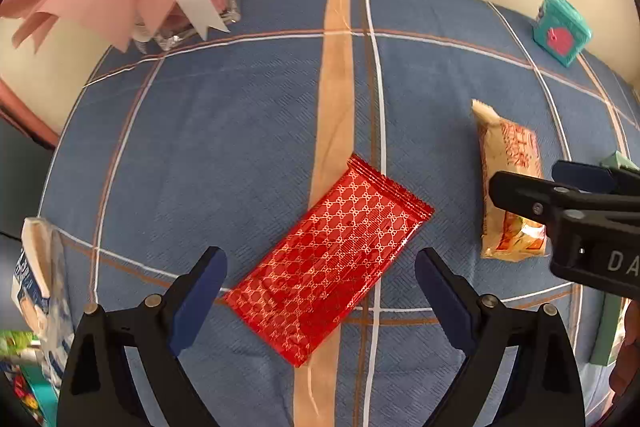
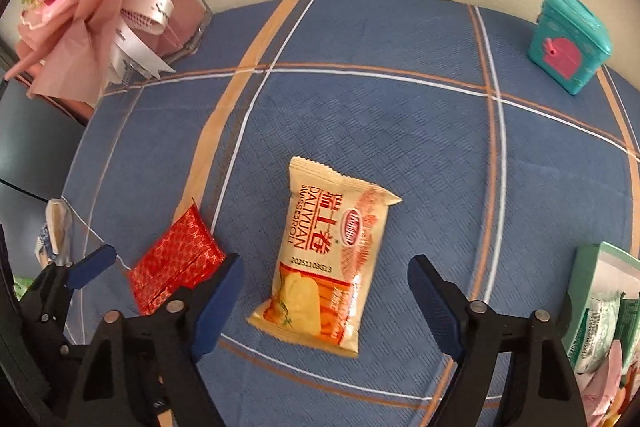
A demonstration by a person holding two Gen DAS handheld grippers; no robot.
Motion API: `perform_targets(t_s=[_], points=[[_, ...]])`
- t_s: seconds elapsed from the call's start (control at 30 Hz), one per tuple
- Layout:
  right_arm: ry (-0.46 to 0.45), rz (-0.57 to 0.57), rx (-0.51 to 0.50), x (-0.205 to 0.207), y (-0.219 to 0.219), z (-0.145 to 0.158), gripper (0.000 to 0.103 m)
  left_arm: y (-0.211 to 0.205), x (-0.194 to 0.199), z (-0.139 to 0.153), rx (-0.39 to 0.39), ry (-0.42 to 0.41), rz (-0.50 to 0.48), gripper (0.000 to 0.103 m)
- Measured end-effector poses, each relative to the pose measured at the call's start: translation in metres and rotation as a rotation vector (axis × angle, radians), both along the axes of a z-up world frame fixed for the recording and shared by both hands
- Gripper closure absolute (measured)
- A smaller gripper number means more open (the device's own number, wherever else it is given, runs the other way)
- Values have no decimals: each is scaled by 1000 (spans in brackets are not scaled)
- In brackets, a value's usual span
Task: Organize snacks
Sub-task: 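Grasp the red patterned bar with the left tool while the right tool grasps the Daliyuan bread pack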
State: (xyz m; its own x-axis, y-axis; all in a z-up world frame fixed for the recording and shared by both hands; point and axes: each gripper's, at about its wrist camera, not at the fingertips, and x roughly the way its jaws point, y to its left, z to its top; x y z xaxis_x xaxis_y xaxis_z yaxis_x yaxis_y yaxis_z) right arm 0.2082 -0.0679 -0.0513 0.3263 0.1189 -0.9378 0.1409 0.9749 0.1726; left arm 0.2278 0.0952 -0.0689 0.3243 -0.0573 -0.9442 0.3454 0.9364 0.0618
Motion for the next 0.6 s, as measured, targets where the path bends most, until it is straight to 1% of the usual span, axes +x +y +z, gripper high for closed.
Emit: perform_targets(t_s=[0.07, 0.1, 0.13, 0.17, 0.2, 0.23, 0.27, 0.3, 0.37, 0.47, 0.6], points=[[13, 8, -10, 4, 3, -4, 23, -3, 0, -4, 10, 10, -18, 8], [19, 13, -12, 5, 5, -6, 26, -6, 0, -7, 29, 10, -30, 8], [23, 17, -17, 5, 7, -8, 28, -7, 1, -11, 50, 13, -33, 9], [29, 17, -25, 5, 7, -11, 32, -8, 1, -13, 61, 16, -33, 11], [33, 16, -31, 5, 7, -13, 37, -7, 2, -15, 56, 26, -32, 21], [36, 16, -35, 6, 8, -16, 39, -5, 1, -16, 32, 36, -25, 24], [37, 20, -32, 6, 9, -18, 44, -3, 4, -16, 11, 44, -11, 25], [39, 24, -33, 4, 7, -19, 49, -1, 5, -16, -1, 50, -1, 27], [42, 31, -42, 1, 5, -21, 54, -1, 4, -15, -6, 47, 0, 31], [35, 30, -44, -5, 1, -21, 57, -3, 2, -15, -19, 45, 2, 39], [31, 40, -66, -14, -2, -19, 60, -5, -4, -12, -41, 39, 27, 50]])
